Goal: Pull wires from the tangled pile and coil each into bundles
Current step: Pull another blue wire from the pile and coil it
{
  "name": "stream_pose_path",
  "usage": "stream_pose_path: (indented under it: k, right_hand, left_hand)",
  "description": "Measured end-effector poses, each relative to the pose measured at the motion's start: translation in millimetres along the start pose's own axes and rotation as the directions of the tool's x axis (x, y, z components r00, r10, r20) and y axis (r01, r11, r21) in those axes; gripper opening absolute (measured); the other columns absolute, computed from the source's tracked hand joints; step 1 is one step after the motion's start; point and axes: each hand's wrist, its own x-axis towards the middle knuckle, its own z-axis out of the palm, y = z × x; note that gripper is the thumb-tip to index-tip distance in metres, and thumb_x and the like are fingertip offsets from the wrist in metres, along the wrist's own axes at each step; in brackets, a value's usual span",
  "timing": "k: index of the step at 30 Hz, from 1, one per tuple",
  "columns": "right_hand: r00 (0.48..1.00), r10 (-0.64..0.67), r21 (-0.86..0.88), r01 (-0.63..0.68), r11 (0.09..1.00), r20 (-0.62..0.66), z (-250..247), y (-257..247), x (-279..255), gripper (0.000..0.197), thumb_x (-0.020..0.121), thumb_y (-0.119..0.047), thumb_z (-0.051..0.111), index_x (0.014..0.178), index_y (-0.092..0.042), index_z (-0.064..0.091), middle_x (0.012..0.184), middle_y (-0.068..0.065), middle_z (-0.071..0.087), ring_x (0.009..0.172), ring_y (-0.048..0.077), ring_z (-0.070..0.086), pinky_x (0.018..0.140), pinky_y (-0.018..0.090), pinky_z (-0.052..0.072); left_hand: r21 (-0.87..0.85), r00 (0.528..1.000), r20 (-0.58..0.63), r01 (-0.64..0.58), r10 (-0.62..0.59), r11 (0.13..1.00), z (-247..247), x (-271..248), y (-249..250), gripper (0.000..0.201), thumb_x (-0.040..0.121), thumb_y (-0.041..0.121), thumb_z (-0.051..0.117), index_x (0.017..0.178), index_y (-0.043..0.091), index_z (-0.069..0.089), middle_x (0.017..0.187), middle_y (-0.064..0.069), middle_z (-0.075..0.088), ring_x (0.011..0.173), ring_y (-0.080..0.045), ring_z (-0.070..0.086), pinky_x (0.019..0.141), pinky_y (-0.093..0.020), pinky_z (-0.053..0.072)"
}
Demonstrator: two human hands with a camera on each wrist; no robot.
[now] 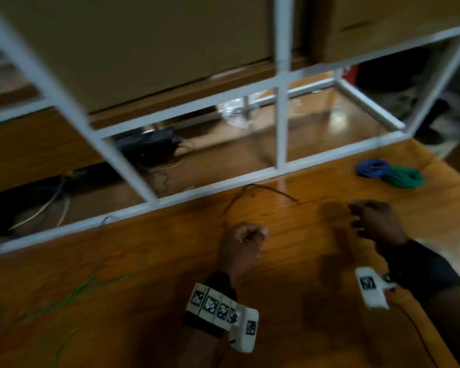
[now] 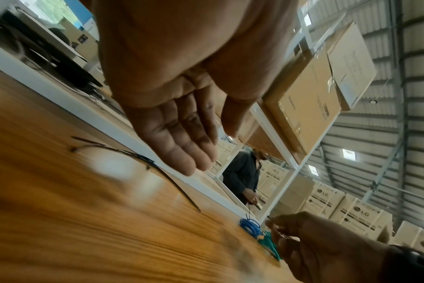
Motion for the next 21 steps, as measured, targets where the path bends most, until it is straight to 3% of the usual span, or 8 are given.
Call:
stream_pose_path:
  k: [5,9,11,13,16,18,20,21]
  right_hand:
    - [0.943,-0.113,-0.058,0.138,0.989,0.313,137,-3,-115,0.012,0.099,-0.012,0.063,0.095,-0.004,0.070,0.084,0.009,0.066,0.069,0.023,0.057,0.062,0.039,0.041]
    - [0.829,-0.192,-0.084,0.275,0.958,0.525,251,1,-208,0.020,0.102,-0.007,0.055,0.097,-0.013,0.073,0.078,0.000,0.064,0.064,0.018,0.052,0.055,0.032,0.038]
    - [0.760,-0.203,-0.094,0.328,0.940,0.617,305,1,-252,0.021,0.104,-0.009,0.054,0.095,-0.014,0.073,0.073,0.002,0.061,0.062,0.019,0.048,0.056,0.034,0.035]
    - [0.697,-0.212,-0.126,0.400,0.908,0.685,354,-3,-290,0.019,0.104,-0.012,0.058,0.091,-0.012,0.072,0.068,0.008,0.058,0.056,0.016,0.044,0.057,0.037,0.033]
    - [0.593,-0.251,-0.161,0.554,0.817,0.765,407,0,-334,0.023,0.101,-0.020,0.065,0.088,-0.002,0.071,0.072,0.018,0.064,0.058,0.019,0.057,0.057,0.039,0.044]
    - [0.488,-0.246,-0.175,0.666,0.725,0.837,432,9,-352,0.017,0.099,-0.022,0.068,0.088,-0.012,0.075,0.075,0.002,0.071,0.065,0.015,0.067,0.064,0.042,0.054]
    - [0.376,-0.156,-0.215,0.772,0.598,0.914,450,21,-368,0.008,0.097,-0.026,0.070,0.097,-0.023,0.078,0.087,-0.012,0.074,0.072,0.006,0.069,0.069,0.041,0.058]
    - [0.347,-0.102,-0.242,0.808,0.538,0.932,455,28,-376,0.009,0.094,-0.030,0.072,0.102,-0.028,0.077,0.092,-0.015,0.074,0.075,0.004,0.069,0.070,0.039,0.058]
  left_hand:
    - [0.034,0.987,-0.151,-0.053,0.058,0.998,-109,-47,-44,0.006,0.092,0.031,0.070,0.088,0.033,0.073,0.086,0.000,0.076,0.073,-0.015,0.072,0.071,-0.039,0.062]
    - [0.077,0.971,-0.233,-0.037,0.054,0.996,-227,-95,-94,0.009,0.089,0.040,0.071,0.082,0.044,0.074,0.079,0.005,0.075,0.076,-0.014,0.073,0.076,-0.044,0.061]
    - [0.097,0.955,-0.295,-0.014,0.042,0.995,-289,-118,-120,0.004,0.088,0.036,0.074,0.088,0.034,0.077,0.081,0.006,0.076,0.080,-0.012,0.072,0.078,-0.042,0.060]
    - [0.096,0.931,-0.364,0.011,0.025,0.995,-347,-139,-145,0.006,0.087,0.020,0.075,0.090,0.023,0.079,0.084,0.007,0.076,0.080,-0.009,0.072,0.077,-0.035,0.060]
    - [0.087,0.910,-0.414,0.041,-0.001,0.995,-420,-176,-170,0.017,0.088,0.004,0.071,0.089,0.021,0.077,0.081,0.004,0.075,0.068,0.000,0.066,0.062,-0.021,0.051]
    - [0.035,0.876,-0.479,0.082,-0.055,0.996,-461,-199,-189,0.017,0.089,0.004,0.070,0.090,0.021,0.075,0.080,0.001,0.075,0.066,-0.002,0.066,0.063,-0.024,0.049]
    - [0.032,0.843,-0.532,0.110,-0.077,0.993,-489,-217,-211,0.016,0.086,0.008,0.075,0.091,0.023,0.077,0.082,-0.002,0.076,0.072,-0.010,0.069,0.067,-0.029,0.052]
    - [0.049,0.841,-0.534,0.132,-0.086,0.990,-497,-225,-220,0.016,0.083,0.011,0.079,0.092,0.024,0.078,0.083,-0.001,0.077,0.076,-0.010,0.070,0.069,-0.029,0.054]
